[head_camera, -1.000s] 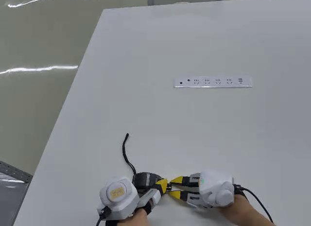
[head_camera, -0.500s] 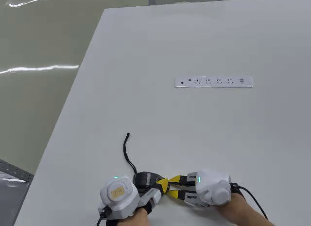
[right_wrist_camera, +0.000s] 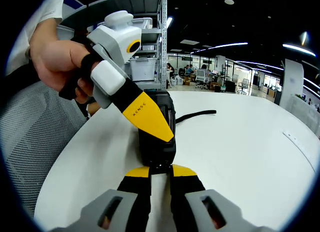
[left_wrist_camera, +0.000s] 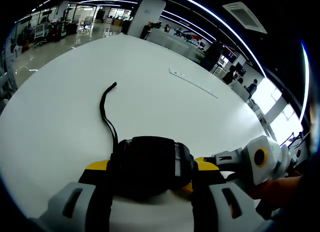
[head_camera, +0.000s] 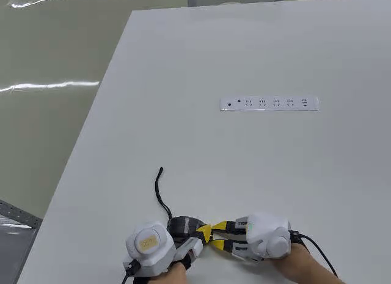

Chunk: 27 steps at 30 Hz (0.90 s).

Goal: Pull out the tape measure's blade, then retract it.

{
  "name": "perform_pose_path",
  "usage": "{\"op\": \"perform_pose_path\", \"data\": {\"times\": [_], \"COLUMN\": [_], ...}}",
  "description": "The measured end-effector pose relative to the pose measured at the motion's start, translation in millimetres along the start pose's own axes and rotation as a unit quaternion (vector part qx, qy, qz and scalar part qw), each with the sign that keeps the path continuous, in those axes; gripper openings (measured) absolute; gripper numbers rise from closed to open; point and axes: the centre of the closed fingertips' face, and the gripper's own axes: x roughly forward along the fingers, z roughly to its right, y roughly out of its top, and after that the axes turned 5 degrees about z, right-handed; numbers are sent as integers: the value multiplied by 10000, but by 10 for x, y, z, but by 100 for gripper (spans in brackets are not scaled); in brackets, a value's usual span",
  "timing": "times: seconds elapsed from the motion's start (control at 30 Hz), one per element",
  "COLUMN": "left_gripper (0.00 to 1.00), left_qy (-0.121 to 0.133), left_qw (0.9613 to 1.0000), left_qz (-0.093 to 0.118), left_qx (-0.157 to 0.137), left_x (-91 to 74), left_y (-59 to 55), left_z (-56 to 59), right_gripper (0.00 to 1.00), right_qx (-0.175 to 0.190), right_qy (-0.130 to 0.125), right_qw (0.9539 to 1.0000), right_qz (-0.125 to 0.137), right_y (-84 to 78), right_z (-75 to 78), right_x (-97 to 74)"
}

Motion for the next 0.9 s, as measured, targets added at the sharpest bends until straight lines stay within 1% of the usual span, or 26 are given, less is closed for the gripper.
{"op": "perform_pose_path", "data": {"times": [0.07, 0.17, 0.3, 0.4, 0.43, 0.5, 0.53, 0.57, 0.67, 0.73, 0.77, 0.9], "left_gripper": [62, 63, 63, 63, 63, 64, 64, 64, 64, 65, 65, 69], "left_qy": [-14, -29, -61, -89, -96, -131, -158, -190, -235, -264, -288, -375], "left_qw": [10000, 10000, 10000, 9999, 9998, 9993, 9986, 9980, 9983, 9980, 9976, 9966], "left_qz": [36, -11, -21, -33, -43, -110, -168, -158, -166, -166, -160, -164], "left_qx": [13, 27, 56, 129, 159, 340, 481, 586, 505, 548, 616, 715], "left_x": [0, 1, 4, 2, 1, 6, 7, 10, 10, 7, 2, 2], "left_y": [2, -4, -8, -13, -15, -35, -43, -37, -47, -42, -35, -27], "left_z": [1, 1, 1, 3, 6, 6, 8, 13, 8, 18, 30, 59], "right_gripper": [13, 13, 14, 14, 14, 15, 16, 17, 19, 20, 21, 27], "right_qx": [45, 134, 199, 230, 252, 240, 224, 262, 238, 235, 236, 258], "right_qy": [-26, -48, -58, -86, -96, -124, -148, -154, -151, -154, -162, -179], "right_qw": [10000, 9999, 9998, 9997, 9996, 9996, 9996, 9995, 9996, 9996, 9996, 9995], "right_qz": [-4, -11, -50, -60, -65, -79, -75, -69, -68, -72, -72, -71], "right_y": [4, -5, -15, -5, -5, -10, -9, -7, 15, 22, 23, 26], "right_z": [0, 1, 4, 3, 3, 8, 20, 23, 16, 15, 17, 18], "right_x": [-3, -2, 1, -4, -4, -2, -7, -9, -20, -24, -27, -31]}}
